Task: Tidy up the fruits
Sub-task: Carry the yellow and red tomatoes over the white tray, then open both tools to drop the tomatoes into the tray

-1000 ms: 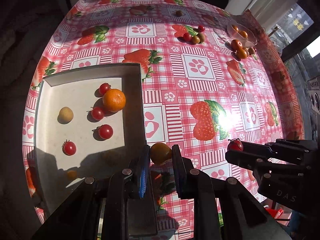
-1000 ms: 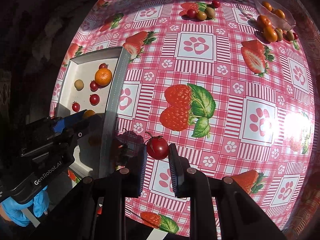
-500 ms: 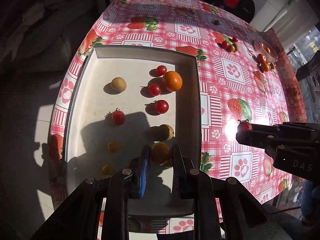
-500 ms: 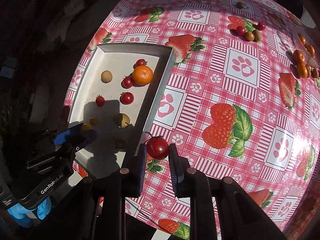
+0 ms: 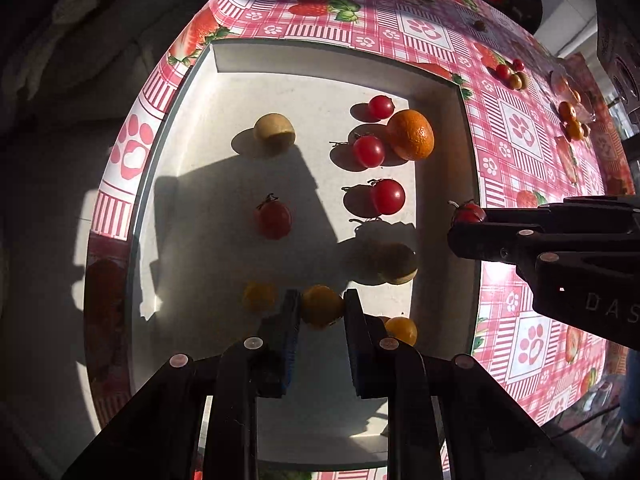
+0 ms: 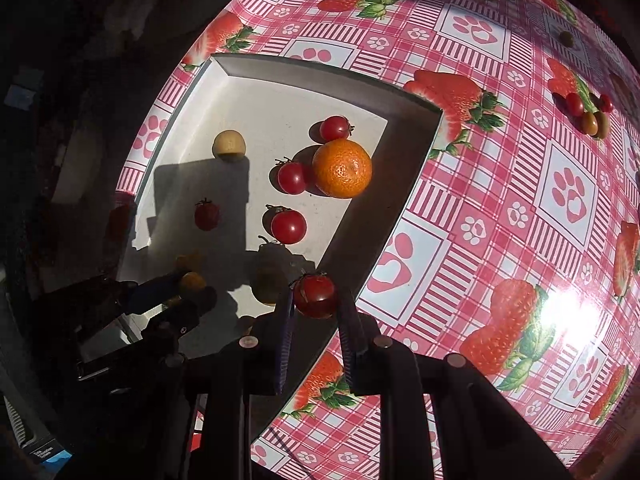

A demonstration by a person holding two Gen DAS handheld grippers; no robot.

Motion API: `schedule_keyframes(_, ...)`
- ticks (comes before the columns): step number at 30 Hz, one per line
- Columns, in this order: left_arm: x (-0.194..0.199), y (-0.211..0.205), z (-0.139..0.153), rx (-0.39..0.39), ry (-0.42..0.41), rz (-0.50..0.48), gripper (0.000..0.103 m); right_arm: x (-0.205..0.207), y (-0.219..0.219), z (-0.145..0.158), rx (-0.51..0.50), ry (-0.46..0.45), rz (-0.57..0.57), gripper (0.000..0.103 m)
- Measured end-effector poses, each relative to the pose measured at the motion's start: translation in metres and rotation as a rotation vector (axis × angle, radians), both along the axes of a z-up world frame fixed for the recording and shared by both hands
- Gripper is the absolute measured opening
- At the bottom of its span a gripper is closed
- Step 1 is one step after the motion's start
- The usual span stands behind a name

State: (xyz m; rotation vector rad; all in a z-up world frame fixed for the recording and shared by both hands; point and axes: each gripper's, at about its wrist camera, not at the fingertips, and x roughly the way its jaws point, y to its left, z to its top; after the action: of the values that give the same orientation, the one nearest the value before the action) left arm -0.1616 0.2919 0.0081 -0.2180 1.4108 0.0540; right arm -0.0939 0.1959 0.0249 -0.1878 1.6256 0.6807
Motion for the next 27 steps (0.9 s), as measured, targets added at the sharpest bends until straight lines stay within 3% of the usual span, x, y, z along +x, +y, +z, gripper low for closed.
schedule_keyframes(11,-0.001,-0.002,-0.014,0.034,0.034,-0.028,0.025,-0.002,0.031,-0.03,-0.067,0.004,0.153,0.025)
schedule_keyframes(12,-0.001,-0.003,-0.014,0.026,0.035,-0.031,0.029,-0.003,0.032,-0.031,-0.068,0.009,0.154,0.025)
schedule_keyframes(13,-0.001,-0.003,-0.013,0.023,0.037,-0.03,0.048,-0.003,0.032,-0.032,-0.068,0.014,0.153,0.027)
schedule_keyframes(15,-0.002,-0.003,-0.009,0.068,0.02,-0.014,0.075,-0.002,0.035,-0.031,-0.058,0.014,0.148,0.035)
schedule_keyframes(19,0.0,-0.003,-0.003,0.073,0.016,-0.004,0.075,-0.001,0.035,-0.015,-0.017,0.0,0.132,0.07)
schedule_keyframes(25,0.001,0.003,0.009,0.071,0.025,0.027,0.076,-0.004,0.02,0.01,-0.018,-0.04,0.086,0.083)
schedule_keyframes(26,0.001,0.002,0.011,0.07,0.024,0.026,0.081,-0.006,0.016,0.014,-0.022,-0.047,0.081,0.084)
schedule_keyframes(27,0.0,0.002,0.014,0.069,0.019,0.025,0.096,-0.008,0.013,0.017,-0.029,-0.056,0.078,0.085)
